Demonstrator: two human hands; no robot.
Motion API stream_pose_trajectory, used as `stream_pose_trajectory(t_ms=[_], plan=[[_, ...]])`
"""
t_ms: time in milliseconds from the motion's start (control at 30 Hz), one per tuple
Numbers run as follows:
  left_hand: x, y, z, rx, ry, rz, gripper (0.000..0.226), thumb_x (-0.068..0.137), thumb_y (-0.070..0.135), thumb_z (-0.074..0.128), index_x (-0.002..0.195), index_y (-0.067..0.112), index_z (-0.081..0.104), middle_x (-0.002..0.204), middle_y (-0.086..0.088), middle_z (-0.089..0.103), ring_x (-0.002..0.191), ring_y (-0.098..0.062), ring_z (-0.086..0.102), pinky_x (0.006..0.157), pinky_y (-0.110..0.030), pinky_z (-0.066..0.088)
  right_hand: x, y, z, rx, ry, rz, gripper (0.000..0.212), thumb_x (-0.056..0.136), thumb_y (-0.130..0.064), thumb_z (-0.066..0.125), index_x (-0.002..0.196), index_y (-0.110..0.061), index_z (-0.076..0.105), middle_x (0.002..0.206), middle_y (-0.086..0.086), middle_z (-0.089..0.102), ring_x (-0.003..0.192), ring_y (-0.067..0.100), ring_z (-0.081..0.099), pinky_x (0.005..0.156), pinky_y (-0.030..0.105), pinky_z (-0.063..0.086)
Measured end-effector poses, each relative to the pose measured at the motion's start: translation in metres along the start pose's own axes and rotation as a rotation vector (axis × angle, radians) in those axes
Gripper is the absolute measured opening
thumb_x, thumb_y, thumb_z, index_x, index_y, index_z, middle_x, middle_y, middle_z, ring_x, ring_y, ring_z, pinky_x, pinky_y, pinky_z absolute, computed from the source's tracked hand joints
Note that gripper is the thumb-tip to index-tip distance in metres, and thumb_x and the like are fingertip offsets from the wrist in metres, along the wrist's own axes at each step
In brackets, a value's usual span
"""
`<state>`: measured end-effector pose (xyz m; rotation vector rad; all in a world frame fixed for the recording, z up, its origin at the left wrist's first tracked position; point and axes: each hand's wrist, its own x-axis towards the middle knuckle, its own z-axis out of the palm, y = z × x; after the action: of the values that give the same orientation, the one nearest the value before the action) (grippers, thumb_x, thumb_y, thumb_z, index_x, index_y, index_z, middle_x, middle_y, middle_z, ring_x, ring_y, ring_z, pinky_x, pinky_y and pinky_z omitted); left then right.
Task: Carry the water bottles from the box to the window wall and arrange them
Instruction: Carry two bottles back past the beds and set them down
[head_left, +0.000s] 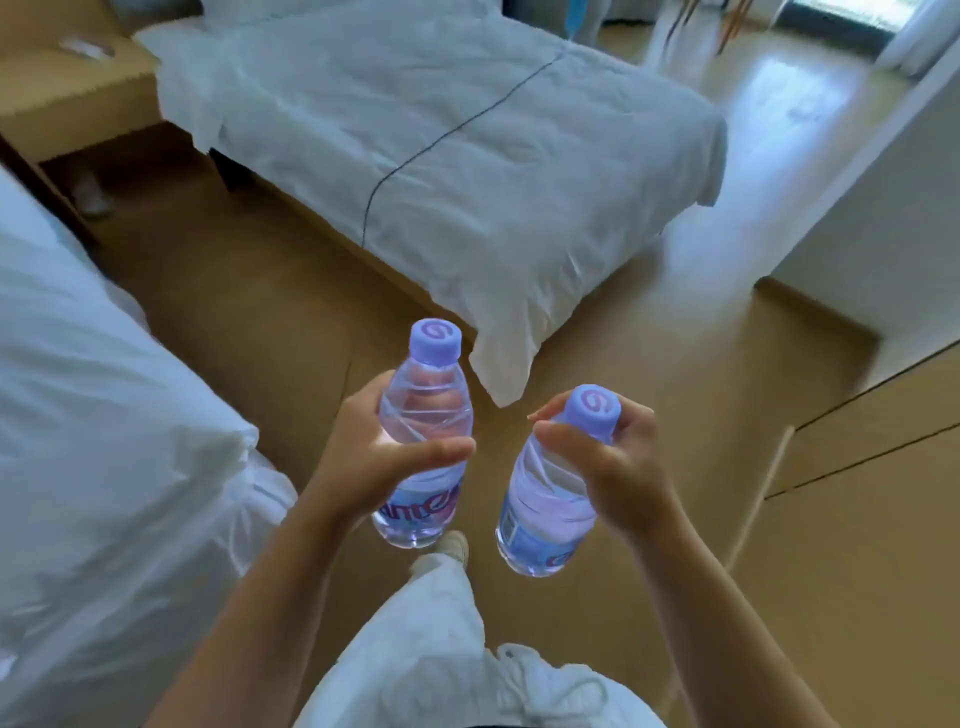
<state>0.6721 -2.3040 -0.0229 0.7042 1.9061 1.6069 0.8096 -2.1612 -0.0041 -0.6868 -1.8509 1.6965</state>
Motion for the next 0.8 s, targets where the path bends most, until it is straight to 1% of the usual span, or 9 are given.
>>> stream_pose_trajectory(t_ms=[67, 167, 267, 333, 400, 467, 600, 700, 800], plan=[[0.05, 0.011, 0.015, 0.018, -0.081, 0.021, 0.064, 0.044, 0.046, 0.082, 0.098, 0.017, 0.063, 0.088, 0.0, 0.072, 0.08, -0.015, 0.071, 0.068, -0.023, 0.055, 0.034, 0.0, -0.013, -0.038, 0.082, -0.002, 0.005, 0.061, -0.013, 0.066, 0.061, -0.009, 0.064, 0.057, -0.004, 0.064, 0.054, 0.006, 0.057, 0.055, 0.016, 0.046], [0.122, 0.027, 0.039, 0.014, -0.175, 0.015, 0.067, 0.04, 0.044, 0.085, 0.098, 0.016, 0.064, 0.087, -0.002, 0.073, 0.078, -0.016, 0.071, 0.067, -0.024, 0.056, 0.085, -0.004, -0.037, -0.088, 0.219, 0.005, 0.008, 0.061, -0.016, 0.068, 0.061, -0.01, 0.063, 0.059, -0.002, 0.064, 0.055, 0.008, 0.058, 0.057, 0.021, 0.047], [0.189, 0.039, 0.072, -0.01, -0.271, -0.018, 0.059, 0.041, 0.029, 0.09, 0.094, 0.018, 0.066, 0.085, 0.001, 0.074, 0.076, -0.016, 0.072, 0.063, -0.022, 0.055, 0.13, -0.006, -0.066, -0.12, 0.362, 0.0, 0.008, 0.062, -0.018, 0.068, 0.062, -0.011, 0.063, 0.061, -0.004, 0.065, 0.057, 0.008, 0.059, 0.058, 0.021, 0.048], [0.228, 0.046, 0.098, -0.017, -0.314, -0.039, 0.061, 0.036, 0.022, 0.094, 0.091, 0.019, 0.068, 0.082, 0.004, 0.075, 0.074, -0.013, 0.072, 0.061, -0.02, 0.054, 0.154, -0.005, -0.087, -0.158, 0.453, -0.008, 0.008, 0.063, -0.019, 0.067, 0.063, -0.012, 0.064, 0.062, -0.004, 0.066, 0.058, 0.007, 0.06, 0.059, 0.019, 0.048], [0.261, 0.05, 0.125, -0.016, -0.36, -0.053, 0.055, 0.036, 0.027, 0.089, 0.086, 0.02, 0.067, 0.078, 0.006, 0.074, 0.069, -0.011, 0.071, 0.056, -0.014, 0.051, 0.174, -0.001, -0.109, -0.183, 0.553, 0.0, 0.01, 0.064, -0.022, 0.067, 0.064, -0.012, 0.065, 0.064, 0.0, 0.066, 0.06, 0.009, 0.06, 0.059, 0.021, 0.048], [0.289, 0.052, 0.152, -0.005, -0.405, -0.064, 0.056, 0.036, 0.024, 0.093, 0.086, 0.021, 0.067, 0.076, 0.006, 0.074, 0.067, -0.011, 0.071, 0.054, -0.014, 0.051, 0.193, 0.004, -0.133, -0.182, 0.645, 0.015, 0.011, 0.063, -0.022, 0.065, 0.064, -0.011, 0.065, 0.065, 0.003, 0.066, 0.06, 0.012, 0.059, 0.061, 0.024, 0.048], [0.343, 0.056, 0.216, 0.011, -0.476, -0.083, 0.056, 0.039, 0.023, 0.092, 0.089, 0.02, 0.067, 0.077, 0.006, 0.074, 0.068, -0.011, 0.071, 0.057, -0.016, 0.053, 0.234, 0.017, -0.191, -0.188, 0.734, 0.032, 0.006, 0.063, -0.019, 0.063, 0.061, -0.013, 0.064, 0.061, -0.003, 0.065, 0.059, 0.01, 0.059, 0.059, 0.021, 0.047], [0.385, 0.064, 0.273, 0.014, -0.526, -0.085, 0.061, 0.035, 0.02, 0.094, 0.09, 0.018, 0.068, 0.077, 0.005, 0.074, 0.069, -0.011, 0.071, 0.057, -0.015, 0.052, 0.27, 0.026, -0.245, -0.204, 0.773, 0.043, 0.006, 0.064, -0.019, 0.063, 0.061, -0.014, 0.065, 0.063, -0.001, 0.066, 0.059, 0.01, 0.059, 0.058, 0.02, 0.048], [0.43, 0.075, 0.337, 0.017, -0.542, -0.084, 0.062, 0.037, 0.022, 0.093, 0.094, 0.017, 0.067, 0.08, 0.005, 0.074, 0.072, -0.012, 0.072, 0.058, -0.016, 0.053, 0.312, 0.03, -0.308, -0.21, 0.792, 0.051, 0.005, 0.064, -0.019, 0.063, 0.06, -0.015, 0.064, 0.064, 0.001, 0.066, 0.06, 0.011, 0.06, 0.059, 0.02, 0.049]])
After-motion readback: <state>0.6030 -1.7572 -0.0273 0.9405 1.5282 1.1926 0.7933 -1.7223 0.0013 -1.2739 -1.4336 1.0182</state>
